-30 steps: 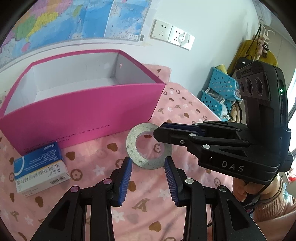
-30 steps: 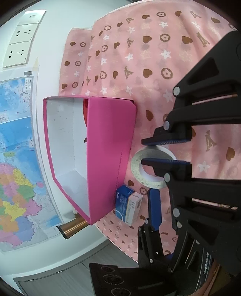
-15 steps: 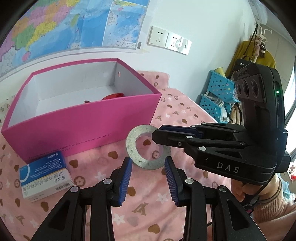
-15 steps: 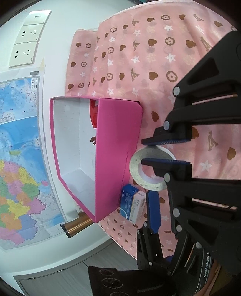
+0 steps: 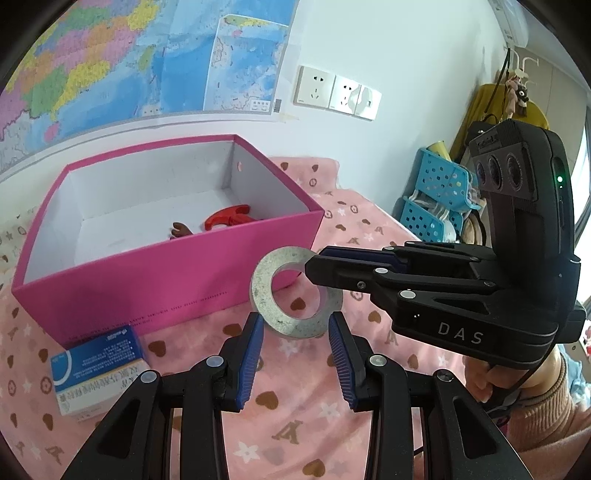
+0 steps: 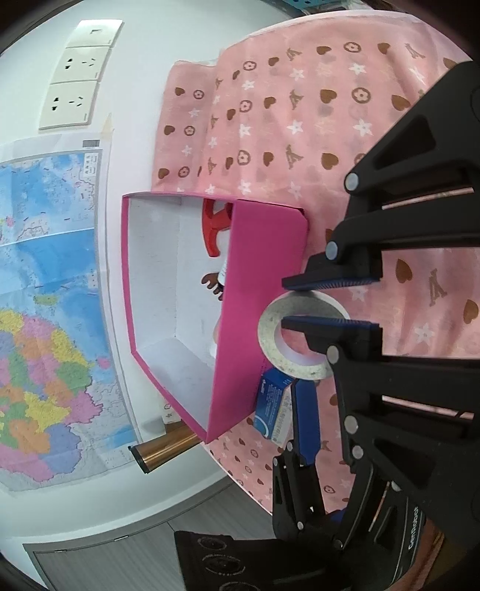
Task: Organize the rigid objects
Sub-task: 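Carry the tape roll with the right tool over the magenta box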
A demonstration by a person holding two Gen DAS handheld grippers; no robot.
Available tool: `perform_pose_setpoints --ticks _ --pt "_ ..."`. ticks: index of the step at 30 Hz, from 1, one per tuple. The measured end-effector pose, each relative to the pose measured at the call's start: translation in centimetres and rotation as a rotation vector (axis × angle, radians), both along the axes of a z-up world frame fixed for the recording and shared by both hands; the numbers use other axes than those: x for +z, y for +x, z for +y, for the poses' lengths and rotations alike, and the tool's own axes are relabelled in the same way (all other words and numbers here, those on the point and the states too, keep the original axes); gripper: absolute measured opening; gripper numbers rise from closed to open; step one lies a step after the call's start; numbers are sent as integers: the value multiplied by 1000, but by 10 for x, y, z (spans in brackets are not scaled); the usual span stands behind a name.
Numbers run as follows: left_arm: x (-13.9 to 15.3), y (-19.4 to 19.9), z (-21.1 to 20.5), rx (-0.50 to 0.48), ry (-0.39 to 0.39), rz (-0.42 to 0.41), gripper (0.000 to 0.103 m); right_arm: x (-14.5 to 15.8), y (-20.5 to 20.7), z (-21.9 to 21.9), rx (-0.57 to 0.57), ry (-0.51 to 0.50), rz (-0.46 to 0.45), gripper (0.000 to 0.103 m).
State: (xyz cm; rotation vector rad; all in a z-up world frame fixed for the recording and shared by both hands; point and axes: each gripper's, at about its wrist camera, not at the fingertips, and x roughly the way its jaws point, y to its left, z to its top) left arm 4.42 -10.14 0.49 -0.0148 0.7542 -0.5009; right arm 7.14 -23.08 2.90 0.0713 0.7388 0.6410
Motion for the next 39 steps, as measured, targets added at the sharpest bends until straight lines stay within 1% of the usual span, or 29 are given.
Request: perform_pose_setpoints --ticks 21,39 --pt "16 11 -3 1 24 -50 37 21 11 1 -8 0 -64 16" --pt "27 31 1 23 18 -72 37 32 31 2 -5 9 -82 17"
